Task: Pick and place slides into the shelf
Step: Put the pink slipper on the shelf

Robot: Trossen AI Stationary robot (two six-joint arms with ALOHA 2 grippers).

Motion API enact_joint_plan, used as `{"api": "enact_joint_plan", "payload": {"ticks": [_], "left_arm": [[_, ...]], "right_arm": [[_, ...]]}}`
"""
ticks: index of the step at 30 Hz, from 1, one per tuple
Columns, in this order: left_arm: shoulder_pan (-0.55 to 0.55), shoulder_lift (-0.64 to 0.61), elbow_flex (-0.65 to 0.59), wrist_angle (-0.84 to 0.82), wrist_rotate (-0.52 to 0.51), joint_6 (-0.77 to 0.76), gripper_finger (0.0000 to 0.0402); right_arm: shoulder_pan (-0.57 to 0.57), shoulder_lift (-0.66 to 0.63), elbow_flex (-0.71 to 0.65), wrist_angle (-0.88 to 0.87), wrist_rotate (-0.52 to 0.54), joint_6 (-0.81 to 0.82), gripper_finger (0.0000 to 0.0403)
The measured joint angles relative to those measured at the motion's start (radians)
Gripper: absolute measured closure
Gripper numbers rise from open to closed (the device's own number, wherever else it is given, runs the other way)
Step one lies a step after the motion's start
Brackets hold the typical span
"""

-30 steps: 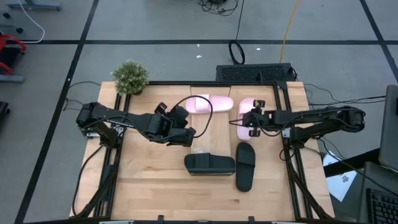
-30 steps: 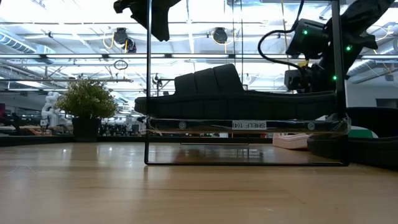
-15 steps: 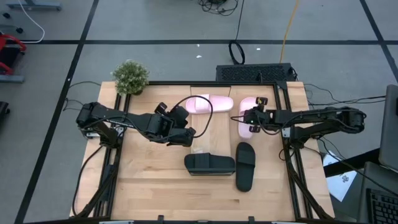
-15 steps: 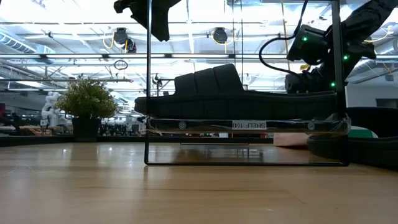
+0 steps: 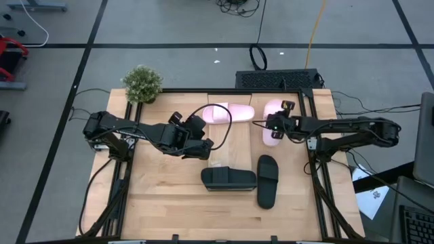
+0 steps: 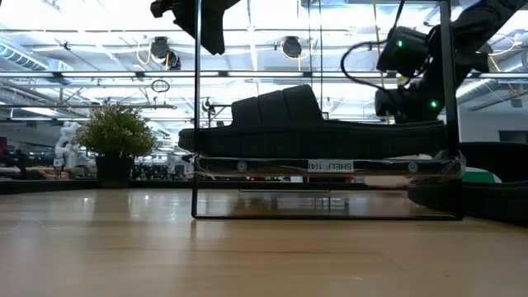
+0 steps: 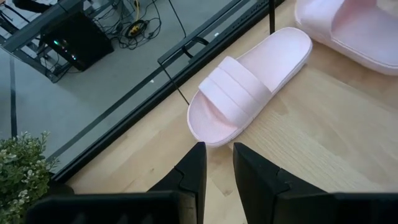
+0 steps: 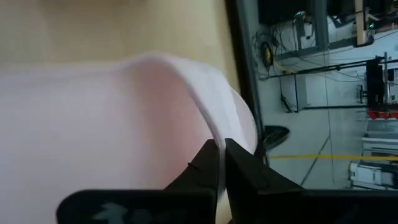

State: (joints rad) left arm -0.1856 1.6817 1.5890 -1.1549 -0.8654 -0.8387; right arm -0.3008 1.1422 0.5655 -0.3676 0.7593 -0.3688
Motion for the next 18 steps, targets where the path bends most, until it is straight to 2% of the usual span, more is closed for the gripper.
{"api": "enact_joint_plan", "payload": {"ticks": [11,13,18], "left_arm": [[0.000,0.000,0.000,-0.008,0.000,0.052,0.0325],[0.000,0.000,0.000,-0.021,0.000,0.063,0.0325],[0.000,0.000,0.000,-0.077,0.000,0.076,0.0325]], "right_arm": [[0.001,-0.206,0.126,0.003,-0.009,-0.089,0.0402],[0.001,-0.251,0.151,0.004,-0.068,-0.127,0.0402],[0.001,-0.340,0.201,0.043,-0.323,-0.202,0.0402]]}}
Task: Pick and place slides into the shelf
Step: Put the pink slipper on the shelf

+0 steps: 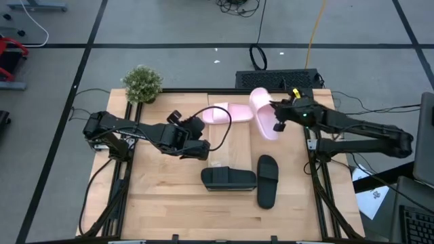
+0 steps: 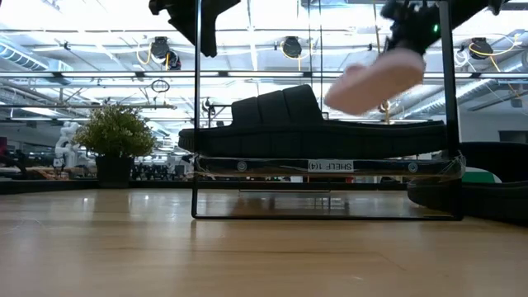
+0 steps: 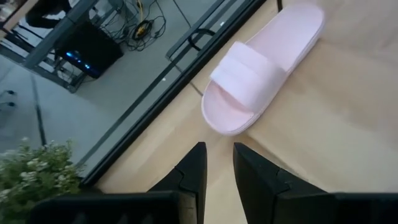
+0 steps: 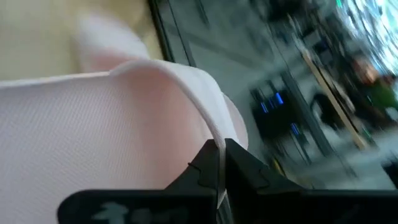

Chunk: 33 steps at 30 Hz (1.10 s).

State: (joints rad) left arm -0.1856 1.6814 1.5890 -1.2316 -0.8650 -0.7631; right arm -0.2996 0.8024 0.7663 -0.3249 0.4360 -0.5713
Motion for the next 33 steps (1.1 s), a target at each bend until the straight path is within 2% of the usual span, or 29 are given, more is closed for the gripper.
{"api": "enact_joint_plan", "payload": {"ticks": [4,10,15,21,28,33], "left_arm": [[0.000,0.000,0.000,-0.058,0.000,-0.002,0.0325],[0.000,0.000,0.000,-0.168,0.000,-0.015,0.0325],[0.000,0.000,0.000,-0.273,0.002,-0.061,0.0325],[0.000,-0.015,0.000,-0.336,0.004,-0.077,0.0325],[-0.003,-0.086,0.000,-0.325,0.005,-0.087,0.0325],[-0.011,-0.166,0.000,-0.211,0.009,-0.050,0.0325]], "right_arm": [[0.001,-0.032,0.035,0.022,-0.183,-0.028,0.0402],[0.002,-0.019,0.045,0.068,-0.551,-0.072,0.0402],[-0.001,0.043,0.045,0.102,-0.646,-0.096,0.0403],[0.001,0.166,0.045,0.259,-0.875,-0.092,0.0403],[-0.002,0.290,0.045,0.366,-0.963,-0.066,0.0403],[-0.002,0.348,0.093,0.350,-0.963,-0.084,0.0403]]}}
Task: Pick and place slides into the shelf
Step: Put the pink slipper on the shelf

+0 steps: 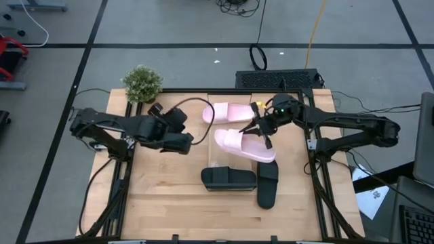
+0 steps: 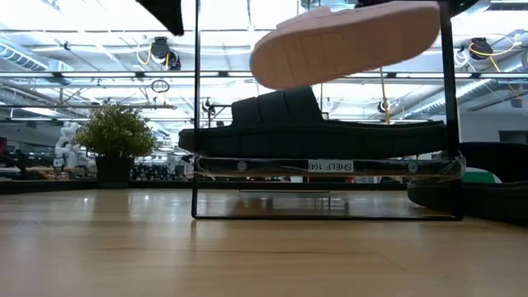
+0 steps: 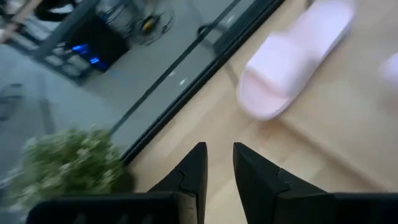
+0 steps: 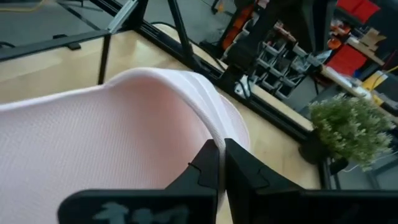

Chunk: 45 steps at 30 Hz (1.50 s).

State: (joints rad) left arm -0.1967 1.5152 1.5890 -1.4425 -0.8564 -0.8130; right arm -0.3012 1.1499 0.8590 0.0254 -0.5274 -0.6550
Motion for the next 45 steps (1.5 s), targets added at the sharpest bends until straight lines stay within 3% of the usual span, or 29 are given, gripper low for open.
{"api": "enact_joint_plan", "payload": {"ticks": [3,13,17,22,28,37,41,45], "left_arm": [[-0.002,-0.054,0.000,0.134,0.032,0.046,0.0325],[0.058,-0.180,0.000,0.441,0.376,0.112,0.0325],[0.066,-0.191,0.000,0.527,0.475,0.288,0.0325],[0.048,-0.175,0.000,0.584,0.483,0.593,0.0325],[0.058,-0.153,0.001,0.577,0.408,0.776,0.0325],[0.080,-0.109,0.001,0.581,0.373,1.016,0.0325],[0.081,-0.083,-0.001,0.593,0.384,1.018,0.0325],[0.098,-0.081,-0.001,0.594,0.450,0.824,0.0325]], "right_arm": [[0.000,0.027,0.043,0.001,0.000,-0.032,0.0403],[0.009,0.129,0.189,-0.092,0.001,-0.172,0.0403],[0.025,0.164,0.238,-0.134,0.000,-0.220,0.0403],[0.035,0.182,0.281,-0.127,-0.001,-0.224,0.0403],[0.035,0.186,0.324,-0.127,-0.002,-0.221,0.0403],[0.035,0.185,0.364,-0.113,-0.053,-0.171,0.0403],[0.033,0.186,0.364,-0.114,-0.051,-0.150,0.0403],[0.033,0.186,0.364,-0.114,-0.033,-0.150,0.0403]]}}
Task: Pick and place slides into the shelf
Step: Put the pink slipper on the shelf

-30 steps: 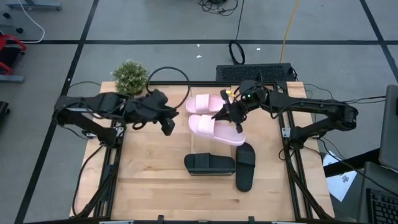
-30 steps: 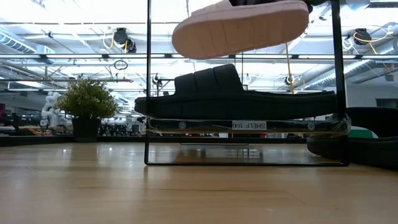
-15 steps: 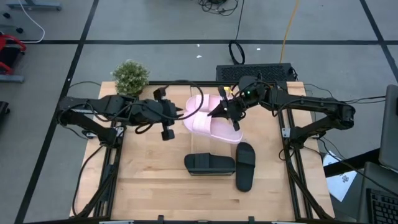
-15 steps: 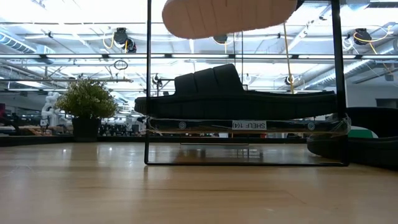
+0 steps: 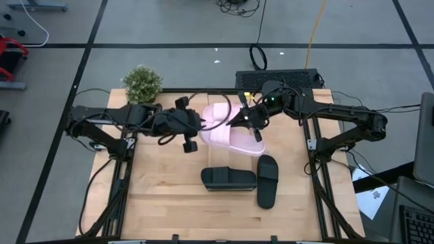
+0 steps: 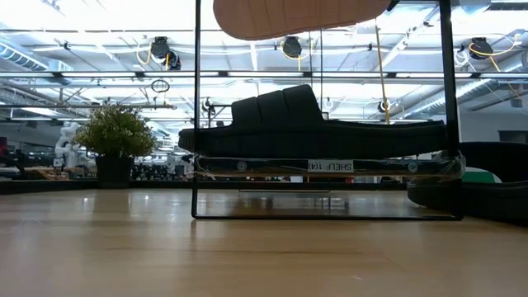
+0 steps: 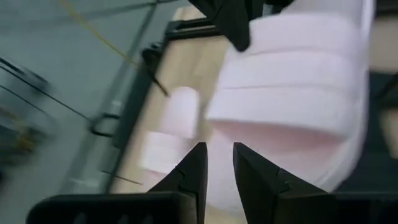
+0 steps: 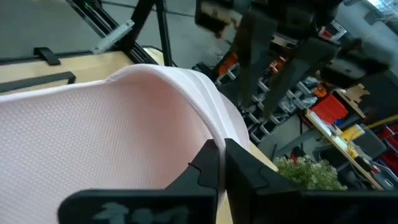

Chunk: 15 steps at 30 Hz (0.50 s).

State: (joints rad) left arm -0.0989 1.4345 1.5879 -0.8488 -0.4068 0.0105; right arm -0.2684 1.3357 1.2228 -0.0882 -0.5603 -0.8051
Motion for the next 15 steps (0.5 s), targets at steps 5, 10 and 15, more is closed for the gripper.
{"api": "enact_joint_plan", "payload": {"ticks": [5,10,15], "left_arm": [[0.036,-0.036,0.000,0.017,0.109,-0.286,0.0325],[0.104,-0.075,0.003,0.066,0.303,-0.632,0.0325],[0.143,-0.076,0.002,0.125,0.466,-0.802,0.0325]], "right_arm": [[0.000,0.000,0.000,-0.006,0.019,-0.020,0.0403],[0.003,0.000,0.000,-0.012,0.039,-0.053,0.0403],[0.015,0.000,0.000,-0.015,0.053,-0.086,0.0403]]}}
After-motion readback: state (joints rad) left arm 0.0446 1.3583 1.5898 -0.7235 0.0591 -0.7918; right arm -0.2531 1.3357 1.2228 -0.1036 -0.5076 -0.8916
